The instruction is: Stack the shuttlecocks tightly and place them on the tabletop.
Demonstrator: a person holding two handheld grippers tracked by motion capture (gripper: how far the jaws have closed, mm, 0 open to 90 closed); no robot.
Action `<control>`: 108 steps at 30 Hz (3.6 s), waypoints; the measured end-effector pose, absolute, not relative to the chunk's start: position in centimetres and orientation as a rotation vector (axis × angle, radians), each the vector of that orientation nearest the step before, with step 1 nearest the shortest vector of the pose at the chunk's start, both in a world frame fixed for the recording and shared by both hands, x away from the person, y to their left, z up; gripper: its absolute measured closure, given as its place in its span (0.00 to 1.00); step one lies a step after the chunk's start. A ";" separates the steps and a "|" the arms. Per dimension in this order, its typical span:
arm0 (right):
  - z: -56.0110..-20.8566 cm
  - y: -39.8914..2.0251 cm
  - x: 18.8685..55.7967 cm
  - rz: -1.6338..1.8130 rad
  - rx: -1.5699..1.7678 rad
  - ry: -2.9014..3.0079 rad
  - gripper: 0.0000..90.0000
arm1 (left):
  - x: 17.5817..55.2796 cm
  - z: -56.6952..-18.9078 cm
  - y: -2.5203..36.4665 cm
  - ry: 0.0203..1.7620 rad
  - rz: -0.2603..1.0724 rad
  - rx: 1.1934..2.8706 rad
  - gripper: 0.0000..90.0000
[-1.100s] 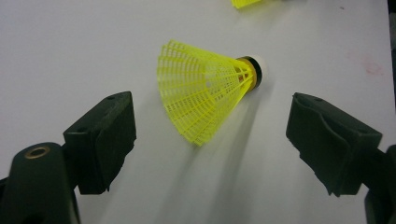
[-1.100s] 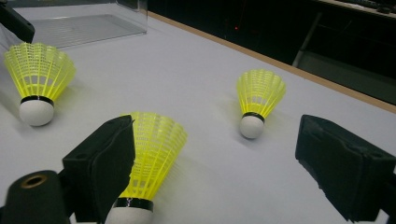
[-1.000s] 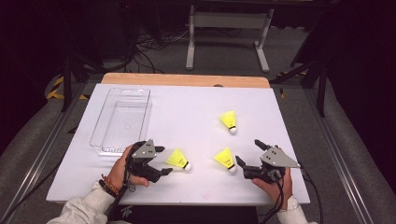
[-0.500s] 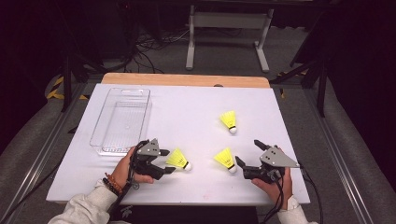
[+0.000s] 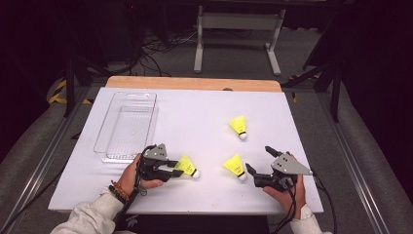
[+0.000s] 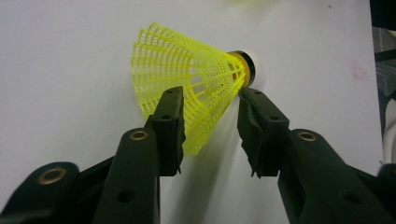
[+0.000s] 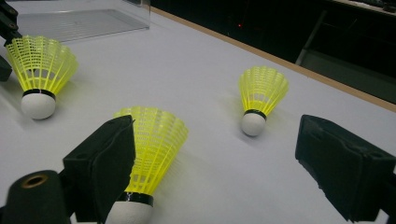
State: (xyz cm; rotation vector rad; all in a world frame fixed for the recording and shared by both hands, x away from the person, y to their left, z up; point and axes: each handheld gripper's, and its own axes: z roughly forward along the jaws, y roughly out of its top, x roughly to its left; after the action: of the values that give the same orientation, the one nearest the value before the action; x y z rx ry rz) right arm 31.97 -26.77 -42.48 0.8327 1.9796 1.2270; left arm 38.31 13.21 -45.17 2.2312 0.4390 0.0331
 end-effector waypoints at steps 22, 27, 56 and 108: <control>-42.6 -26.8 32.0 1.220 0.830 1.994 0.15 | 38.0 -44.7 13.9 0.425 0.064 2.188 0.99; -42.6 -26.8 32.0 1.222 0.828 1.994 0.15 | 37.9 -44.3 14.2 0.419 0.090 2.194 0.99; -43.1 -26.4 32.5 1.193 0.838 2.037 0.14 | 41.0 -37.5 18.3 0.577 0.270 2.232 1.00; -42.9 -26.7 32.9 1.199 0.821 2.097 0.14 | 46.9 -36.1 10.2 0.529 0.375 2.574 1.00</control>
State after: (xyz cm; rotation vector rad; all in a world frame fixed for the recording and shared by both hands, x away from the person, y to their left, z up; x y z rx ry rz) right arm 32.88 -26.68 -42.95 0.8206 2.0969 1.1991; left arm 46.85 10.17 -36.07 2.5744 0.5289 0.3749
